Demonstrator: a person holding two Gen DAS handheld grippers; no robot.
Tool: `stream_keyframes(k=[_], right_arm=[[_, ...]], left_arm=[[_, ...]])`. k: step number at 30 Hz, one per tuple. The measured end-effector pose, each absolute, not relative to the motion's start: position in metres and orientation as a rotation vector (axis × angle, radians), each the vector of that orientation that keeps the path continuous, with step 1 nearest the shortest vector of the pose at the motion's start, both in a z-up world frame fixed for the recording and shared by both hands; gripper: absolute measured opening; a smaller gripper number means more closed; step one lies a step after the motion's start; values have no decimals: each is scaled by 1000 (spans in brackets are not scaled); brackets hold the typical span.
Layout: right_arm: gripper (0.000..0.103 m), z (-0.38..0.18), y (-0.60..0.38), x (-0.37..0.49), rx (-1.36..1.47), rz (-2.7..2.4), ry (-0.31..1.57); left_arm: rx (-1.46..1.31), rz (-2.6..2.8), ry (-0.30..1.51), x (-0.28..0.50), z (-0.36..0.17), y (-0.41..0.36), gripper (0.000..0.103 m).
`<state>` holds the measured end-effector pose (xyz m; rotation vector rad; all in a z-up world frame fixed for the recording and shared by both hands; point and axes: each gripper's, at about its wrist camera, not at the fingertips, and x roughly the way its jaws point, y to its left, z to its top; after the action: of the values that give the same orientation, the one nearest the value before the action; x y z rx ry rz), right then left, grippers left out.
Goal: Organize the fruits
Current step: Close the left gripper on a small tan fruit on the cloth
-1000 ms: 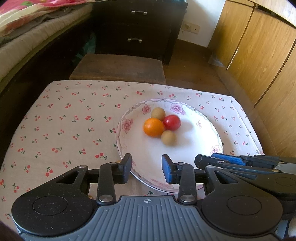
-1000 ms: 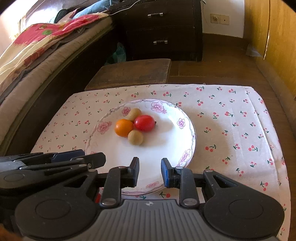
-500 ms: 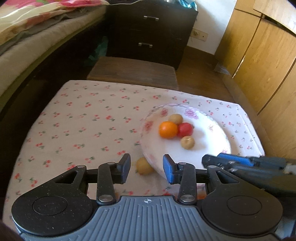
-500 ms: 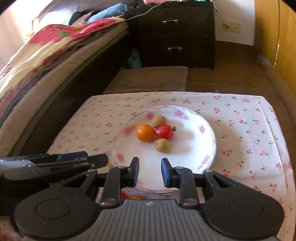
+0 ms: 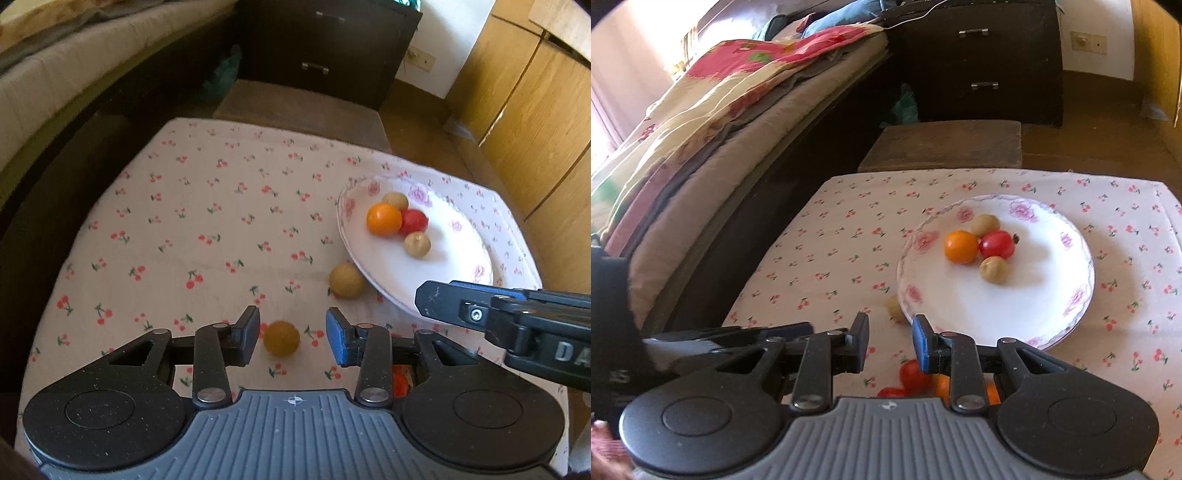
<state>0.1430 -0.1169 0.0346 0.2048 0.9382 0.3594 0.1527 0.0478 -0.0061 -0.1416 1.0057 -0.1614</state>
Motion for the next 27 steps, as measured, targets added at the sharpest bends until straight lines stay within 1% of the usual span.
stream_keyframes(k=[8,10,12,14,17,27], right_arm=[[28,36,-117,142,275,372,971],[29,36,-118,145,305,367,979],[29,34,-118,147,337,362,994],[29,31,-115,150,352,351,1008],[29,28,-109,156,397,337,1025],[30,8,-88,164,480,151,1077]], left_arm=[[-130,-156,1038,153,-24,46,45],[-127,-148,1026,152,-27,47,41],[-140,-150,1023,153,-28,49,40],[-154,-153,1021,154,-28,53,36],[-178,-161,1021,154,-28,59,32],[-192,-199,1027,145,-27,79,32]])
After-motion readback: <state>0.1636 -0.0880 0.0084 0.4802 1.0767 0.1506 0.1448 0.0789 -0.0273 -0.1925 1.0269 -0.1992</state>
